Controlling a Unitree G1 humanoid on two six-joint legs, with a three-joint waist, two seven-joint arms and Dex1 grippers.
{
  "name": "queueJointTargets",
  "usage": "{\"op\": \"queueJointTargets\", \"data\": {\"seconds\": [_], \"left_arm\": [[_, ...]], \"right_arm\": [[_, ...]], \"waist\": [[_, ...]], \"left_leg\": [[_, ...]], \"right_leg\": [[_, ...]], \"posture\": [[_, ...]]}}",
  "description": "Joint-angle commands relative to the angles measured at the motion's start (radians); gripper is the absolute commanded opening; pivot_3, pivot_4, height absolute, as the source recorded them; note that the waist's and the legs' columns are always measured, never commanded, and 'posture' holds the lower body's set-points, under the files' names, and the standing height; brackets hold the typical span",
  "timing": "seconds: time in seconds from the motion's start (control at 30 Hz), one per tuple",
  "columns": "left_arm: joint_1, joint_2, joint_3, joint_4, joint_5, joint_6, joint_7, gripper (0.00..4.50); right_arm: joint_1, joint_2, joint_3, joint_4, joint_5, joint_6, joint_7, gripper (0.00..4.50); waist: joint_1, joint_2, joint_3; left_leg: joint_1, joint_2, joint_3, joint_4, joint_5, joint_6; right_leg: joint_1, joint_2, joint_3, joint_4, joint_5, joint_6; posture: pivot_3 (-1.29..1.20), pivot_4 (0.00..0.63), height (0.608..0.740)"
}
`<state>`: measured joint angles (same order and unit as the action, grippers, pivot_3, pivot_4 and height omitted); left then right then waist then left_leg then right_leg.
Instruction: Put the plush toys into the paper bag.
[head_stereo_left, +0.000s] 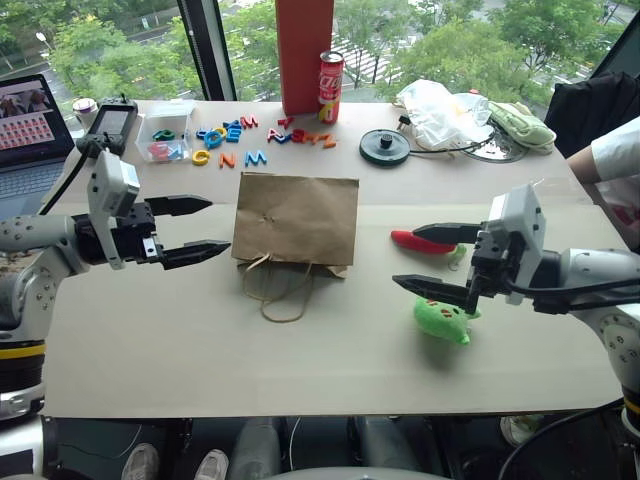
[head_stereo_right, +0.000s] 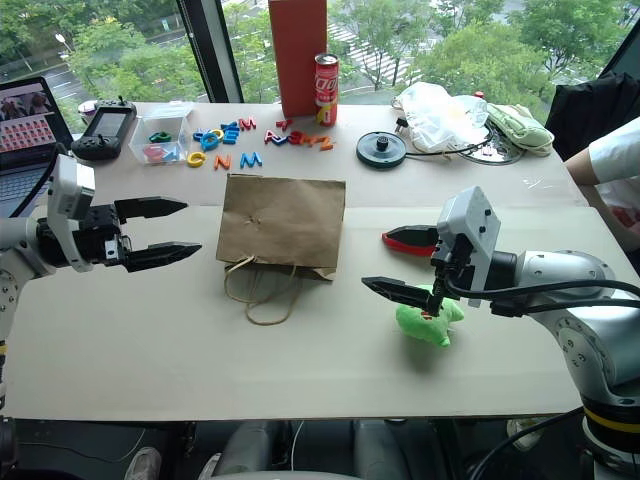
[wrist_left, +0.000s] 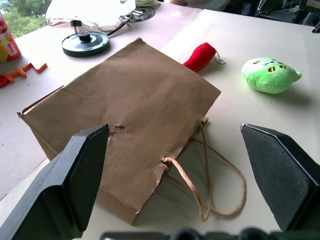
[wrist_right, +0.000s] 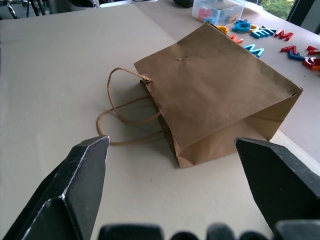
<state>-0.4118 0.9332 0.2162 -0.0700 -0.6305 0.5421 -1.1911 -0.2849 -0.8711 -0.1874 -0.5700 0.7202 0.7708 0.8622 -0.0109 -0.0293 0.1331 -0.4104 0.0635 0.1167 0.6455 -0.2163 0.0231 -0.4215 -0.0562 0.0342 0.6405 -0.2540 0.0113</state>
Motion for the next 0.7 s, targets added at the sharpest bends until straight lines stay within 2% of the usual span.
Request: {"op": "queueJointTargets", "data": {"seconds": [0.03, 0.17, 0.4, 0.57, 0.7], "left_arm": [[-0.023, -0.001, -0.015, 0.038, 0.051, -0.085, -0.015, 4.50], [-0.056, -0.006, -0.140, 0.222, 0.300, -0.420, -0.033, 4.50], [-0.181, -0.079, -0.239, 0.504, 0.541, -0.902, 0.046, 4.50], [-0.254, -0.124, -0.292, 0.664, 0.644, -1.162, 0.101, 4.50], [-0.259, -0.184, -0.345, 0.703, 0.658, -1.275, 0.087, 4.50]], "right_arm": [[-0.003, 0.004, -0.012, -0.017, 0.001, -0.022, -0.012, 4.45], [0.007, 0.009, -0.004, -0.033, 0.004, -0.014, -0.030, 4.45], [0.017, 0.004, -0.002, -0.057, 0.019, 0.001, -0.054, 4.45], [0.031, -0.002, -0.015, -0.072, 0.028, 0.008, -0.070, 4.45], [0.046, -0.005, -0.024, -0.087, 0.029, 0.016, -0.089, 4.45]], "waist": [[0.000, 0.000, 0.000], [0.003, 0.000, 0.000], [0.019, 0.000, 0.000], [0.023, 0.000, 0.000], [0.023, 0.000, 0.000]], "left_leg": [[0.000, 0.000, 0.000, 0.000, 0.000, 0.000], [0.001, -0.001, 0.001, 0.000, 0.000, 0.000], [-0.002, -0.001, 0.004, 0.002, 0.000, 0.000], [-0.003, -0.001, 0.005, 0.002, 0.000, 0.000], [-0.003, -0.001, 0.005, 0.003, 0.000, 0.000]], "right_leg": [[0.000, 0.000, 0.000, 0.000, 0.000, 0.000], [0.001, 0.000, 0.000, 0.000, 0.000, 0.000], [0.000, 0.000, -0.001, 0.000, 0.000, 0.000], [0.000, 0.000, -0.001, 0.000, 0.000, 0.000], [0.000, -0.001, -0.001, 0.000, 0.000, 0.000]], "posture": [[0.00, 0.150, 0.739], [0.00, 0.150, 0.739], [0.00, 0.150, 0.739], [0.00, 0.150, 0.739], [0.00, 0.150, 0.739]]}}
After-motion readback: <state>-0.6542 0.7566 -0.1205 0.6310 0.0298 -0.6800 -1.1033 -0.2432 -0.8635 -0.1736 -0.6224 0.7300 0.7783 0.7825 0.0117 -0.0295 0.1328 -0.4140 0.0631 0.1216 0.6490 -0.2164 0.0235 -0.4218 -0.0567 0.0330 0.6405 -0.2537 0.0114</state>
